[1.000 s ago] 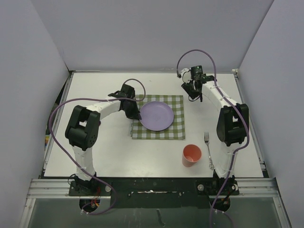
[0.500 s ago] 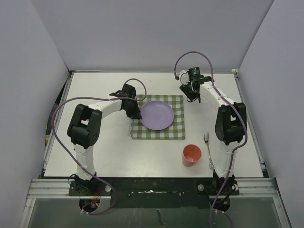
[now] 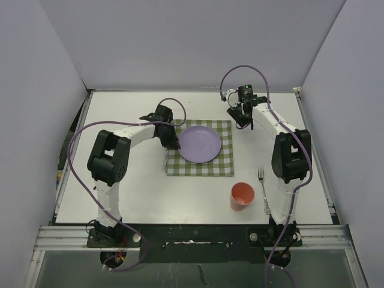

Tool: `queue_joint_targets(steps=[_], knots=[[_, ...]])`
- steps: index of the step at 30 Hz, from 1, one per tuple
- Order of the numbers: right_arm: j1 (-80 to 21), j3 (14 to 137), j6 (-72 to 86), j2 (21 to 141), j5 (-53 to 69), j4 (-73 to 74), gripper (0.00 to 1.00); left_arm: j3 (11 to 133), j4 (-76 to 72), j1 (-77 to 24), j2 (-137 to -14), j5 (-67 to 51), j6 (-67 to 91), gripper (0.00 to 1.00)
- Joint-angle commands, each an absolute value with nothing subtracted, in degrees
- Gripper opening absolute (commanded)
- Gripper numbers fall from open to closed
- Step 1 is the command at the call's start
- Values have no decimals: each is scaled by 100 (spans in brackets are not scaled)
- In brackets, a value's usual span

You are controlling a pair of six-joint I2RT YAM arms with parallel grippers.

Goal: Set the dinner table for one person
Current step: Place the plate on the napkin, then pick up the cup at the center of the board.

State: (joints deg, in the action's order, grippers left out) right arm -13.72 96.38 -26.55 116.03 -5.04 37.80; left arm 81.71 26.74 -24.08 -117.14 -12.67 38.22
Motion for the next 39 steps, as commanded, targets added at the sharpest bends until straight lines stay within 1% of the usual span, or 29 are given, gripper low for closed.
queue_joint_targets(steps=[1,4,7,9,12,13,14,15,17,18,19,21,27,31,35,37,39], knots=[[-1448,9826,-2722,11623,-606,3647,34,8507,2448,-2435,-11856,-1426,3708,1],[-1482,9843,-2747,11666,-636,3647,34,8486,2456,-2426,-11779,-1384,3682,4],[-1513,9868,-2759,11714,-646,3656,35,8418,2439,-2405,-11682,-1347,3682,3],[-1539,9870,-2768,11733,-650,3664,35,8367,2413,-2387,-11641,-1361,3674,0],[-1579,9877,-2773,11742,-650,3665,35,8296,2363,-2365,-11585,-1381,3685,0],[-1590,9879,-2781,11743,-650,3665,35,8282,2350,-2364,-11582,-1408,3686,3],[-1603,9879,-2797,11742,-662,3665,36,8261,2324,-2358,-11567,-1436,3683,11],[-1611,9879,-2803,11744,-678,3665,36,8231,2282,-2356,-11547,-1480,3684,23],[-1625,9877,-2826,11734,-694,3665,37,8173,2207,-2347,-11505,-1534,3685,52],[-1629,9874,-2834,11721,-699,3665,37,8157,2198,-2347,-11482,-1537,3683,81],[-1634,9871,-2838,11700,-703,3665,37,8142,2197,-2347,-11470,-1547,3679,96],[-1635,9877,-2837,11654,-734,3665,38,8154,2233,-2338,-11442,-1562,3665,98],[-1626,9912,-2866,11191,-654,4062,43,8238,2530,-2284,-10990,-1158,3329,98],[-1624,9663,-2892,10502,-496,4574,45,8140,2726,-2224,-10285,-705,3027,98],[-1635,9549,-2715,9939,-136,5428,46,7838,2934,-2188,-9507,-189,2750,98],[-1627,9370,-2645,9612,141,5826,46,7580,2975,-2129,-9176,-67,2702,98],[-1574,8725,-2708,9202,315,5904,48,7294,2986,-2045,-8945,-74,2738,98]])
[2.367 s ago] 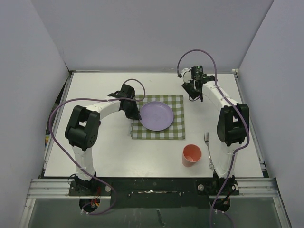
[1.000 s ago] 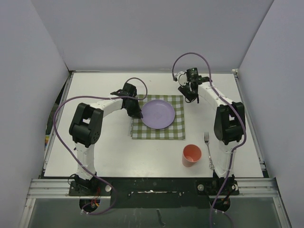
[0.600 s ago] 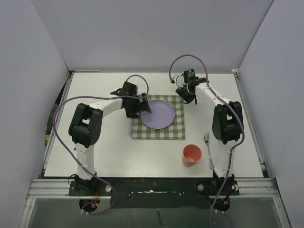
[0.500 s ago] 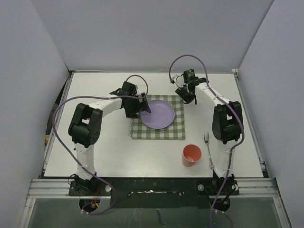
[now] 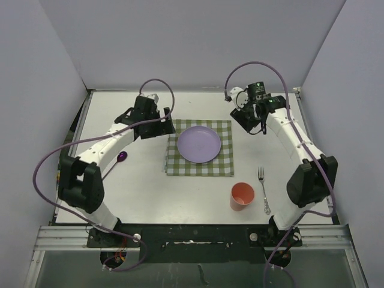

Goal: Set the dinner table for one person
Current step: Pick up the cup at the center of the board.

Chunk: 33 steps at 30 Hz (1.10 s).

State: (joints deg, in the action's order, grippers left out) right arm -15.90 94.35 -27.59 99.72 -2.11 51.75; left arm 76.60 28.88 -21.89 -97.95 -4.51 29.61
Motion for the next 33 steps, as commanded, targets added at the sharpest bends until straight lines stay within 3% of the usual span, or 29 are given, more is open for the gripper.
queue_joint_targets(steps=[1,11,33], knots=[[-1554,8425,-2785,9035,358,5887,48,7163,2992,-2013,-8860,-97,2793,98],[-1567,6683,-3044,7322,844,5778,51,6386,3030,-2025,-8272,-335,3453,98],[-1519,6784,-3666,6147,2030,7639,56,5656,3771,-2893,-6721,574,4553,98]])
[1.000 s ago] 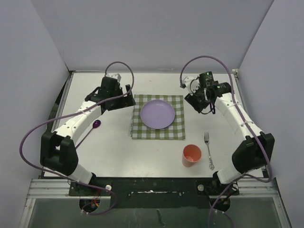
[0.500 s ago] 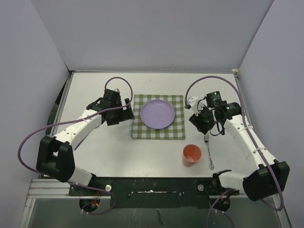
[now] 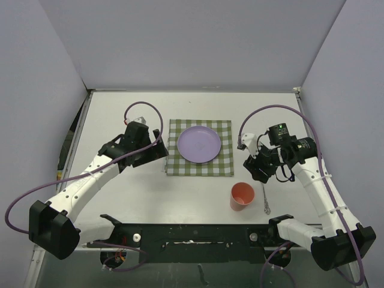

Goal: Set the dinner table for one person
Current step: Pick up the cup at the center of the board.

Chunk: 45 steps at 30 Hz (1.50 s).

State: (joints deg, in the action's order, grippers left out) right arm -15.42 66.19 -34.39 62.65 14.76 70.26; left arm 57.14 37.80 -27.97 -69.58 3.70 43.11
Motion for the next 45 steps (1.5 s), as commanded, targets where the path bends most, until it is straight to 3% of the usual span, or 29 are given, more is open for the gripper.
queue_joint_targets(steps=[1,12,21,45], knots=[[-1516,6752,-3688,6134,2093,7725,56,5629,3753,-2925,-6716,591,4599,98],[-1714,6647,-3798,6340,2480,8072,57,5362,3446,-3200,-6787,737,4887,98],[-2525,6328,-3490,6745,2019,7570,59,5317,3257,-3330,-6996,834,5026,98],[-2551,6442,-3579,7185,1846,7109,59,5262,3091,-3454,-7242,860,5104,98]])
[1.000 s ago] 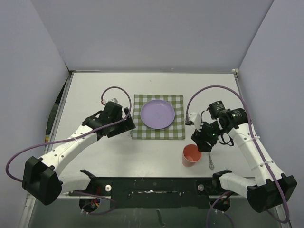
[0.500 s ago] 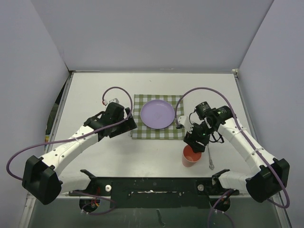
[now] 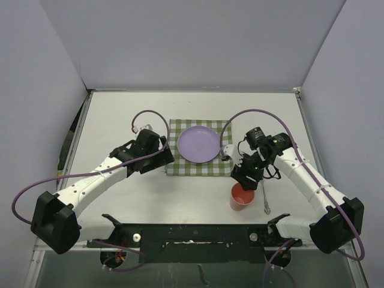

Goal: Set the dinner table for one person
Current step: Pick up the cup at the center of the board.

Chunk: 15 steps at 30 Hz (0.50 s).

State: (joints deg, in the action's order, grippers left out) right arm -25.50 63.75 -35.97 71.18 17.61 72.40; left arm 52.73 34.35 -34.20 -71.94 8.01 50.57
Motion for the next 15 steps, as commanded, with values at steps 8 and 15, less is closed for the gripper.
queue_joint_targets(steps=[8,15], knots=[[-2559,6436,-3620,7467,1897,7084,59,5226,3057,-3454,-7277,862,5074,98],[-2558,6627,-3608,7813,1872,7041,0,5278,3102,-3447,-7304,880,5002,98]])
